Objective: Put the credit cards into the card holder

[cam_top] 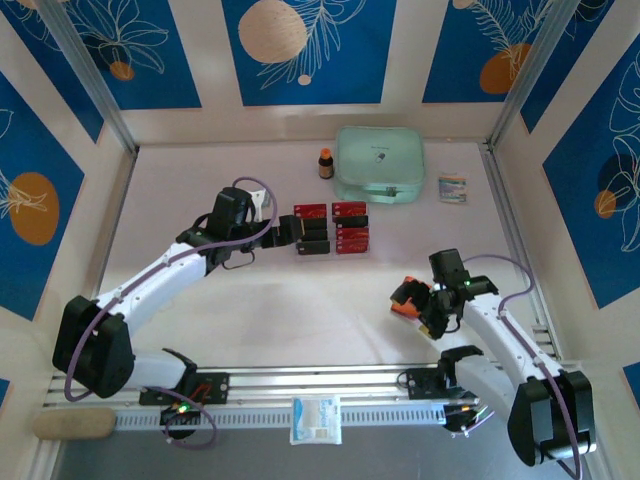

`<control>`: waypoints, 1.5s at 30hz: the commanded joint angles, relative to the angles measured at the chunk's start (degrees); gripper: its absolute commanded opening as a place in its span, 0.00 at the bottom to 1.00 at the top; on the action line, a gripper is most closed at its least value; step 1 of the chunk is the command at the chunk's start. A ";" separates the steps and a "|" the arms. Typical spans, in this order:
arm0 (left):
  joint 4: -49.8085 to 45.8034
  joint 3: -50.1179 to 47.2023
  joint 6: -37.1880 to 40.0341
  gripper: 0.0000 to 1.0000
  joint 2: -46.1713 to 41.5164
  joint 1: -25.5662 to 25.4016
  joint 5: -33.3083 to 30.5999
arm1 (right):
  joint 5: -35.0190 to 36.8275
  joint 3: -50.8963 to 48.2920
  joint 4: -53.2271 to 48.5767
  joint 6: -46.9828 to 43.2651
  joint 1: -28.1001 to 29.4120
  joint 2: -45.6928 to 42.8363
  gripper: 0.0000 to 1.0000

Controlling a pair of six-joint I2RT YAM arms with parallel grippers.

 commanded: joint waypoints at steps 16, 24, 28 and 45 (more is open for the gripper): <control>1.42 1.17 -0.37 1.00 1.63 -0.93 1.74 | 3.11 -1.00 -1.14 1.64 -3.24 -0.83 0.58; 1.81 1.31 -0.53 1.00 1.87 -1.10 1.66 | 1.65 -2.39 1.74 0.71 -5.94 -0.17 0.51; 1.83 1.67 -0.50 1.00 2.26 -1.28 1.65 | 0.69 -2.69 3.07 0.66 -6.20 0.03 0.47; 1.51 2.80 -0.80 1.00 3.63 -2.76 0.42 | -1.60 -3.84 7.31 -0.40 -6.64 3.47 0.29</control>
